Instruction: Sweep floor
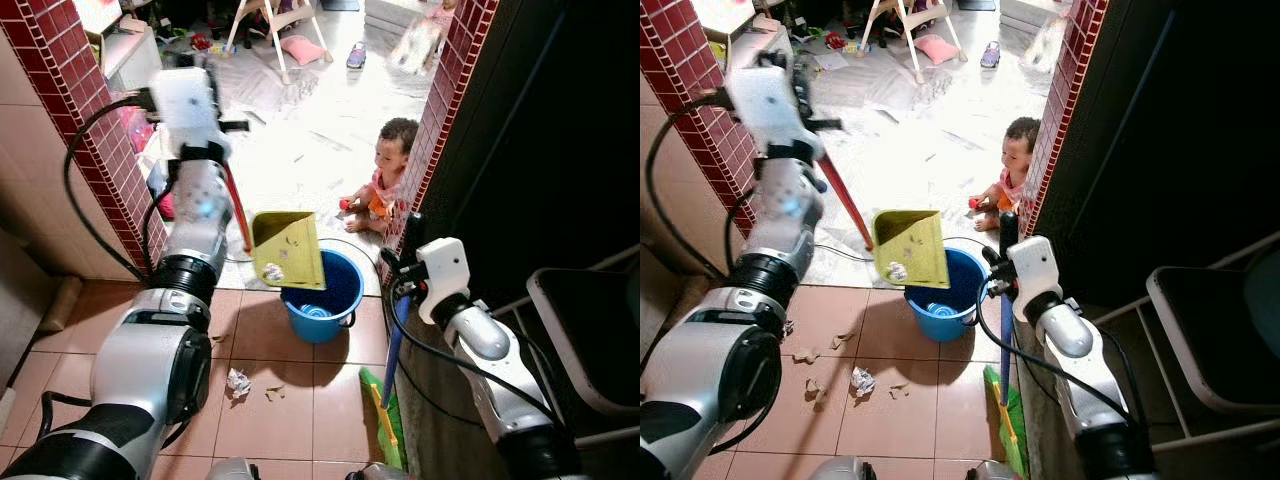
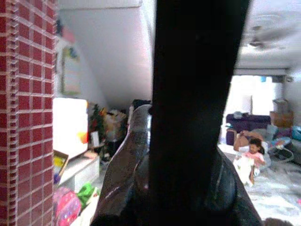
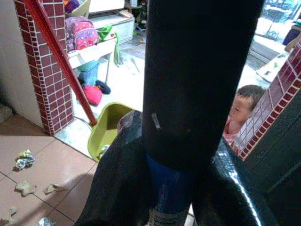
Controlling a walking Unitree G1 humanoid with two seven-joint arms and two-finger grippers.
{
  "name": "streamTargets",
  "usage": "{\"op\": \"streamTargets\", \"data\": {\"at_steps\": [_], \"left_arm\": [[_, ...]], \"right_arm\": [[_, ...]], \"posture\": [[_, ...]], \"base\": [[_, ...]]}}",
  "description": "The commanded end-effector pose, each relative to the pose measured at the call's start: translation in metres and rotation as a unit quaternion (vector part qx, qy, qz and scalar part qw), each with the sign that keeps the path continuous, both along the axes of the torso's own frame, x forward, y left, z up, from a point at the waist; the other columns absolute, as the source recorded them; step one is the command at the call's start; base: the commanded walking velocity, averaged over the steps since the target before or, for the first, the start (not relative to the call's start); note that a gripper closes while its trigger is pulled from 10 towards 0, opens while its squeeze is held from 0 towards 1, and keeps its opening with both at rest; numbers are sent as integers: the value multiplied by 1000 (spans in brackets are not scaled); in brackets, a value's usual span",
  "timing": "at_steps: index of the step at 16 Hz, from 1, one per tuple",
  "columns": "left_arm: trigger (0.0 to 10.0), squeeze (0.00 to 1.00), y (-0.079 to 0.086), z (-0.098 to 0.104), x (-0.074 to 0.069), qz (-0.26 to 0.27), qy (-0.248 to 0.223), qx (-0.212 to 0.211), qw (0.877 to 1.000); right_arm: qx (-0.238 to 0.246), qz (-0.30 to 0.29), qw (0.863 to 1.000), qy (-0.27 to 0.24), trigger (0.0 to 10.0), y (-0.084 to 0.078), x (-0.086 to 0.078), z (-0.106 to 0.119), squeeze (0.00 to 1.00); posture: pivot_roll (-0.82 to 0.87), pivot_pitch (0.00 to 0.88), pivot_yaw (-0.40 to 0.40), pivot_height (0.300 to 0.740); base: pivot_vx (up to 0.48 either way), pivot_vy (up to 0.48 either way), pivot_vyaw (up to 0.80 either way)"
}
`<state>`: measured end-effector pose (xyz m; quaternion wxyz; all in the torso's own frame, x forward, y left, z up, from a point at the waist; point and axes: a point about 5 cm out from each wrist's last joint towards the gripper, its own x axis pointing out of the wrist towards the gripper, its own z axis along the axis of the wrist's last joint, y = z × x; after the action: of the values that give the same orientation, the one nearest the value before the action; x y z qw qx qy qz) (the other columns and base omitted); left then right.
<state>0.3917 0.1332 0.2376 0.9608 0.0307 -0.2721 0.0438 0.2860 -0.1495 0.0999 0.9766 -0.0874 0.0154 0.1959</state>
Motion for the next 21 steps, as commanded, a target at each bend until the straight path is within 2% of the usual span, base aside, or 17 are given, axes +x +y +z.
{"op": "streamTargets", "data": {"at_steps": [1,2,3,6,10,12,14,17,20,21], "left_arm": [[10000,0,-15,24,-3,-21,-62,42,997],[10000,0,-24,23,-4,-35,-68,62,995],[10000,0,-39,24,-6,-64,-79,90,991],[10000,0,-61,19,-10,-96,-80,100,987],[10000,0,-73,17,-13,-98,-83,103,986],[10000,0,-88,16,-19,-130,-100,137,977],[10000,0,-93,13,-20,-143,-102,147,974],[10000,0,-120,-7,-38,-227,-118,216,942],[10000,0,-127,-15,-43,-247,-116,225,935],[10000,0,-132,-19,-47,-263,-120,234,928]], "right_arm": [[-41,-7,999,-20,10000,-9,0,9,0],[-41,-10,999,-21,10000,-10,-1,9,0],[-40,-14,999,-24,10000,-11,-2,10,0],[-39,-21,999,-24,10000,-11,-6,9,0],[-38,-24,999,-26,10000,-9,-8,10,0],[-39,-24,999,-29,10000,-10,-8,10,0],[-39,-24,999,-29,10000,-10,-8,10,0],[-49,-15,998,-38,10000,-6,-9,11,0],[-55,-9,998,-42,10000,-4,-10,11,0],[-57,-8,997,-42,10000,-4,-10,11,0]], "posture": [[-163,0,3,740],[-166,0,7,740],[-174,0,17,740],[-182,0,34,740],[-193,0,43,740],[-191,0,46,740],[-190,0,47,740],[-185,0,53,740],[-185,0,53,740],[-185,0,53,740]], "base": [[0,0,0],[0,0,0],[0,0,0],[0,0,0],[0,0,0],[0,0,0],[0,0,0],[0,0,0],[0,0,0],[0,0,0]]}}
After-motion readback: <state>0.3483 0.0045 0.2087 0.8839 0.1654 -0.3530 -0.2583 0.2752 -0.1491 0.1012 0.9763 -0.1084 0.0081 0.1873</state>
